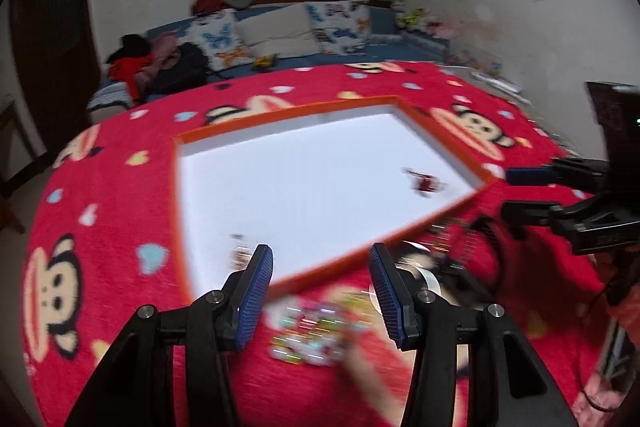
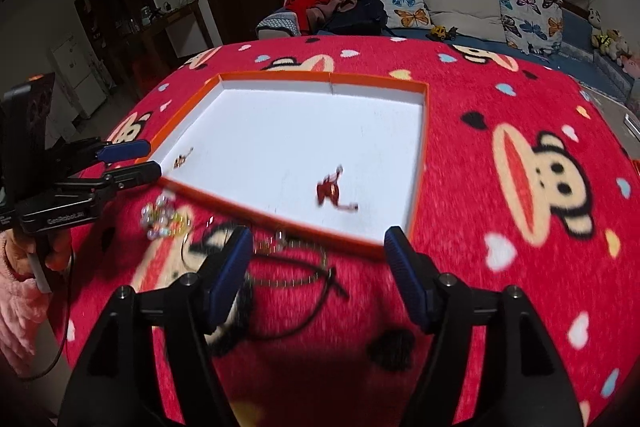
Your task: Organize jewelry
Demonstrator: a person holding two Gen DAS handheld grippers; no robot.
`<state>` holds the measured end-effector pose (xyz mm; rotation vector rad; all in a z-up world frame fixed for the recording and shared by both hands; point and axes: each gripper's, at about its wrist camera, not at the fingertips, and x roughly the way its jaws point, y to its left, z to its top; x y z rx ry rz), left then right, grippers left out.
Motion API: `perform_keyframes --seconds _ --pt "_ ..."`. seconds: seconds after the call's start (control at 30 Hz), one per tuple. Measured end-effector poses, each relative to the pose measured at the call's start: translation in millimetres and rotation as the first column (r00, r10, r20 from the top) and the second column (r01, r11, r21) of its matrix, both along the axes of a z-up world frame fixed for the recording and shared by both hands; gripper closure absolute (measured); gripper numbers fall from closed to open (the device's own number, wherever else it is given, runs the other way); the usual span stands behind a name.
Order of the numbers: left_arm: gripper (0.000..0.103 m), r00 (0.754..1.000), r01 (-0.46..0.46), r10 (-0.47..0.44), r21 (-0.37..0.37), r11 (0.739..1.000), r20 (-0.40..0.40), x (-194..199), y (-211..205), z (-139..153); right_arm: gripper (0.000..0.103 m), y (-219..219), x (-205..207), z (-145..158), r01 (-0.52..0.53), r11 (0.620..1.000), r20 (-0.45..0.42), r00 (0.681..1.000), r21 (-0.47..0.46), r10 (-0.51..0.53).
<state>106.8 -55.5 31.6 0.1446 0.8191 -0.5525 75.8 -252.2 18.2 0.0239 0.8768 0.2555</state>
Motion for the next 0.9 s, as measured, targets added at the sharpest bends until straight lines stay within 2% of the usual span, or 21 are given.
perform_keyframes --seconds 0.1,0.27,0.37,0.53,0.73,0.9 --pt "0.049 0.997 0.070 -0.071 -0.026 0.997 -0.036 -13.7 -17.8 -1.2 0.033 -1.1 -10.5 -6.5 0.006 1.000 -0.021 1.000 -0.012 -0.007" --pt "0.049 0.990 0.139 -0.138 0.020 0.990 -0.039 -25.6 -52.2 -10.2 0.033 -6.2 -27.0 -18.3 0.017 1.000 -0.061 0.998 -0.021 -0.019" --pt "0.049 0.982 0.177 -0.178 -0.029 0.984 -0.066 -26.5 -60.5 -13.6 0.031 -12.5 -36.5 -21.6 0.030 0.999 -0.073 0.997 -0.015 -0.031" --pt "0.049 0.956 0.269 -0.279 -0.105 0.958 -0.096 -27.8 -71.9 -17.4 0.031 -25.8 -46.6 -23.8 0.060 0.998 -0.082 0.995 -0.019 -0.062" --pt "0.049 0.943 0.296 -0.309 -0.117 0.948 -0.123 -19.5 -85.0 -24.7 0.031 -32.6 -52.0 -25.5 0.059 0.998 -0.102 0.993 0.003 -0.059" --pt "0.049 0.934 0.306 -0.323 -0.125 0.944 -0.152 -16.9 -91.4 -34.0 0.031 -22.4 -60.5 -25.9 -0.007 1.000 -0.116 0.993 0.004 0.008"
